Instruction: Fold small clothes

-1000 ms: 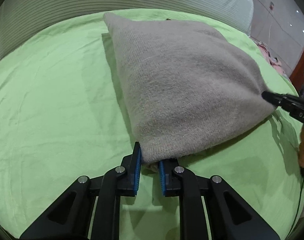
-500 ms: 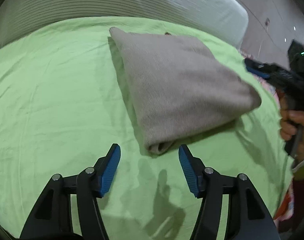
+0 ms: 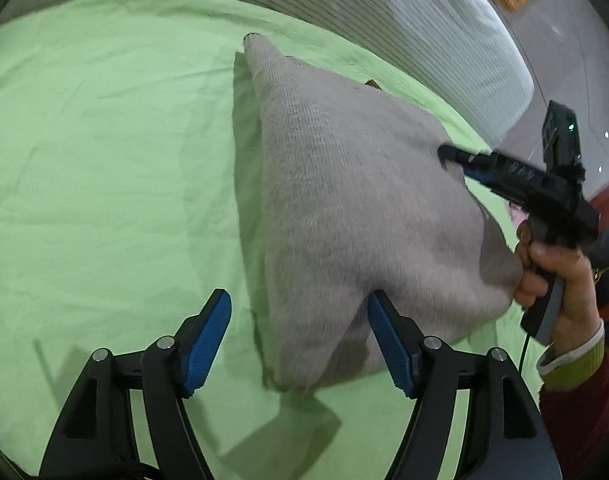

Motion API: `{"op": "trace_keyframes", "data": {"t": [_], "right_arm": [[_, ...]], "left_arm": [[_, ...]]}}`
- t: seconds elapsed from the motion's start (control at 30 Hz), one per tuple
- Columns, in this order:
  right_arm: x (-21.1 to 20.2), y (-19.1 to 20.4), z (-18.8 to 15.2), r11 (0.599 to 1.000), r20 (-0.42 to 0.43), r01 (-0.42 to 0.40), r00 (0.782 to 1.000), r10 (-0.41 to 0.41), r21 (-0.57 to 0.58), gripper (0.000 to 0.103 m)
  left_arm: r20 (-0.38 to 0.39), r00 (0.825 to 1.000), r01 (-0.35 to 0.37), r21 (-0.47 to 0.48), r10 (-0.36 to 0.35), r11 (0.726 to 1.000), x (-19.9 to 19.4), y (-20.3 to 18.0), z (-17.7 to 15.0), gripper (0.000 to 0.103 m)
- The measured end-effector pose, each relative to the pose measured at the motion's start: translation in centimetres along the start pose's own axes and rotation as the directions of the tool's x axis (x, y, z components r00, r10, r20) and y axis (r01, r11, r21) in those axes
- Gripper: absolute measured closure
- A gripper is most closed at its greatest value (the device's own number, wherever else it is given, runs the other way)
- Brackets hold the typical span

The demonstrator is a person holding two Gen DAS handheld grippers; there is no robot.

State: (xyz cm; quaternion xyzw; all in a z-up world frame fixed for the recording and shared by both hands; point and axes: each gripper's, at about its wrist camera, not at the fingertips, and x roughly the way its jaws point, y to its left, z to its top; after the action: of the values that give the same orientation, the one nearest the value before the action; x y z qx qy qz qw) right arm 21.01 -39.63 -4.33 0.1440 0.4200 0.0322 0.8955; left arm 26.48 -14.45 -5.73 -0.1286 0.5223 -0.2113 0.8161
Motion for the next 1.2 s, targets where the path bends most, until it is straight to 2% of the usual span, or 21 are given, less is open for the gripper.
{"op": "trace_keyframes", "data": {"t": [0.03,0.07,0.23,0.33,0.4,0.43,0.47,0.53,0.63,0.7,0.77,0.83,0.9,0.97,1.03,1.07,1.2], "right_arm": [[0.5,0.2,0.2,1.0,-0.021,0.013,1.0,-0.013,-0.024,0.085],[0.8,0.5,0.4,0.998,-0.022,0.037,0.999,-0.038,-0.051,0.092],[-0.7,0.4,1.5,0.994,0.096,0.081,0.993,-0.075,-0.069,0.096],[2.2,-0.6,1.1,0.99,0.038,0.12,0.992,-0.118,-0.068,0.096],[2.9,-1.0,0.5,0.99,0.033,0.126,0.992,-0.124,-0.071,0.095],[2.6,-1.4,0.5,0.993,0.046,0.113,0.993,-0.111,-0.047,0.094],[2.0,-1.9,0.6,0.994,0.054,0.108,0.993,-0.107,-0.012,0.082],[0.6,-2.9,0.6,0.992,0.075,0.113,0.99,-0.116,0.047,0.068],[-2.1,-3.8,0.5,0.986,0.107,0.125,0.985,-0.137,0.112,0.064],[-3.7,-4.1,-0.1,0.988,0.134,0.059,0.988,-0.078,0.144,0.05],[-4.9,-3.5,-1.1,0.988,0.155,-0.029,0.988,0.005,0.155,0.021],[-4.9,-2.5,-1.9,0.99,0.141,-0.057,0.989,0.039,0.126,0.018],[-3.9,-1.5,-2.8,0.995,0.083,-0.049,0.996,0.042,0.087,0.018],[-2.4,-1.1,-3.8,0.999,0.026,-0.002,1.0,0.001,0.045,0.018],[-1.4,-1.4,-4.9,0.999,0.012,0.029,1.0,-0.029,0.022,0.018],[-1.3,-2.0,-5.4,0.999,0.026,0.01,1.0,-0.01,0.033,0.018],[-0.9,-3.7,-5.7,0.993,0.022,-0.067,0.998,0.066,0.101,0.018]], "left_arm": [[0.001,1.0,-0.008,0.005,0.008,1.0,0.2,-0.1,0.1,0.03],[0.006,1.0,-0.018,0.018,0.018,1.0,0.4,-0.4,0.1,0.03],[0.008,0.999,-0.048,0.053,0.048,0.997,1.5,-1.0,-0.3,0.028],[-0.002,0.998,-0.06,0.074,0.061,0.995,2.0,-1.5,-0.8,0.025],[-0.008,0.998,-0.058,0.088,0.059,0.994,1.8,-1.8,-0.9,0.025],[-0.012,0.998,-0.059,0.097,0.06,0.994,1.5,-1.9,-0.9,0.025],[-0.014,0.998,-0.06,0.098,0.062,0.993,1.2,-1.9,-0.9,0.027],[-0.008,0.999,-0.049,0.101,0.05,0.994,0.3,-1.7,-0.6,0.027],[0.023,1.0,-0.023,0.07,0.021,0.997,-1.1,-1.2,0.6,0.023],[0.021,1.0,0.001,0.018,-0.001,1.0,-1.2,-0.4,1.7,0.02],[0.005,1.0,0.015,-0.023,-0.015,1.0,-0.5,0.2,2.7,0.02],[-0.015,1.0,0.016,-0.066,-0.017,0.998,0.6,0.7,3.7,0.02],[-0.03,0.999,0.041,-0.097,-0.045,0.994,1.4,0.9,4.2,0.019],[-0.048,0.996,0.067,-0.127,-0.074,0.99,2.4,1.2,4.5,0.017],[-0.057,0.995,0.077,-0.14,-0.086,0.987,3.0,1.4,4.8,0.012],[-0.057,0.995,0.078,-0.145,-0.087,0.986,3.4,1.5,4.9,0.006],[-0.067,0.987,0.131,-0.163,-0.143,0.978,5.4,1.7,5.1,0.005]]}}
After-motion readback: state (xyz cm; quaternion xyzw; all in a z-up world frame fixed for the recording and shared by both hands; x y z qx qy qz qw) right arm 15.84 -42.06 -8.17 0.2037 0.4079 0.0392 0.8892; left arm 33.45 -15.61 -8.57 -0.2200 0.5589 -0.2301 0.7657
